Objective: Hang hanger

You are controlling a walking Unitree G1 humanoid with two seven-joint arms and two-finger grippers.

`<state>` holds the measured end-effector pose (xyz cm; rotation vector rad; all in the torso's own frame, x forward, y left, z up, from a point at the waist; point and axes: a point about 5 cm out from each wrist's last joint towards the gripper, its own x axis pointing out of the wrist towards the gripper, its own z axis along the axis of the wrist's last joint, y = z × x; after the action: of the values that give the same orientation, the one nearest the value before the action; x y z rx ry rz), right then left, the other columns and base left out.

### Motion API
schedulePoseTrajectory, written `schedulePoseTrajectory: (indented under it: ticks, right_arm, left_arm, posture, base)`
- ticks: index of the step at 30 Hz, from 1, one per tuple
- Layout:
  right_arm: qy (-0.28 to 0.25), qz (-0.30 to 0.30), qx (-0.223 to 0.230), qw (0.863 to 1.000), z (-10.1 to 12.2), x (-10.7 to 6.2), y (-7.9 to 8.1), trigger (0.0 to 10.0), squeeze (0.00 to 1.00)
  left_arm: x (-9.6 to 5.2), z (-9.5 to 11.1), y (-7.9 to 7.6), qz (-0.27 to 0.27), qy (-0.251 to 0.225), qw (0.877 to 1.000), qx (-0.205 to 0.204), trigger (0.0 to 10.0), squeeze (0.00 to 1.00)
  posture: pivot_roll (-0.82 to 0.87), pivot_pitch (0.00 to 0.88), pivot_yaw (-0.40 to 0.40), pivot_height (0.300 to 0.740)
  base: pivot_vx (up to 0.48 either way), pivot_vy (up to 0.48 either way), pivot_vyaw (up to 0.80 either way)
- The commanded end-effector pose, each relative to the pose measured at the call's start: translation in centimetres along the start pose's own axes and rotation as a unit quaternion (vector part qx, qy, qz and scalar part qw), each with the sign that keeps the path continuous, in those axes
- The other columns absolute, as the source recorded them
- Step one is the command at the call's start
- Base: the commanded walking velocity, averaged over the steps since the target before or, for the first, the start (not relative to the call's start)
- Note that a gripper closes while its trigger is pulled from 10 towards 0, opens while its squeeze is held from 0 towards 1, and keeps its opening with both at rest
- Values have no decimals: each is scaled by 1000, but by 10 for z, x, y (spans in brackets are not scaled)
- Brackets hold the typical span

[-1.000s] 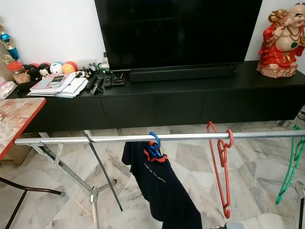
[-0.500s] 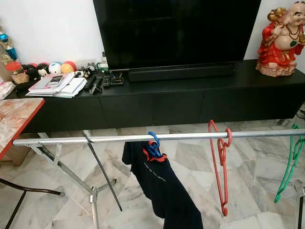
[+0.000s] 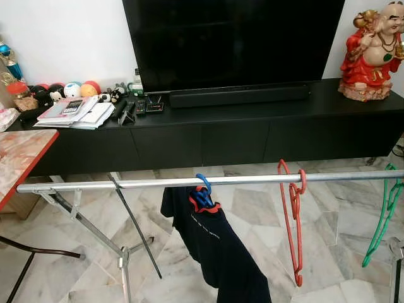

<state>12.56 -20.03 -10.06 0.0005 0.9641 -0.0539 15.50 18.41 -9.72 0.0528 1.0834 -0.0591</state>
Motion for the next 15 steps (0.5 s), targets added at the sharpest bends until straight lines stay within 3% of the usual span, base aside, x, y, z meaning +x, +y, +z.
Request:
schedulePoseTrajectory:
  ticks: [1, 7, 15]
  right_arm:
    - [10, 9, -2, 1000, -1, 2, 10, 10000, 0]
    - [1, 14, -1, 1000, 12, 7, 26, 10000, 0]
    - [4, 10, 1, 1000, 8, 5, 21, 10000, 0]
  left_arm:
    - [-1, -5, 1, 1, 9, 1000, -2, 10000, 0]
    - [-1, -5, 1, -1, 10, 1000, 0, 10000, 0]
    - [0, -4, 1, -1, 8, 1000, -1, 10000, 0]
  posture:
    - [-10, 22, 60, 740]
    - [-11, 28, 64, 740]
    - [-5, 33, 61, 740]
  base:
    - [-296, 0, 0]
    - [-323, 0, 0]
    - [-345, 0, 0]
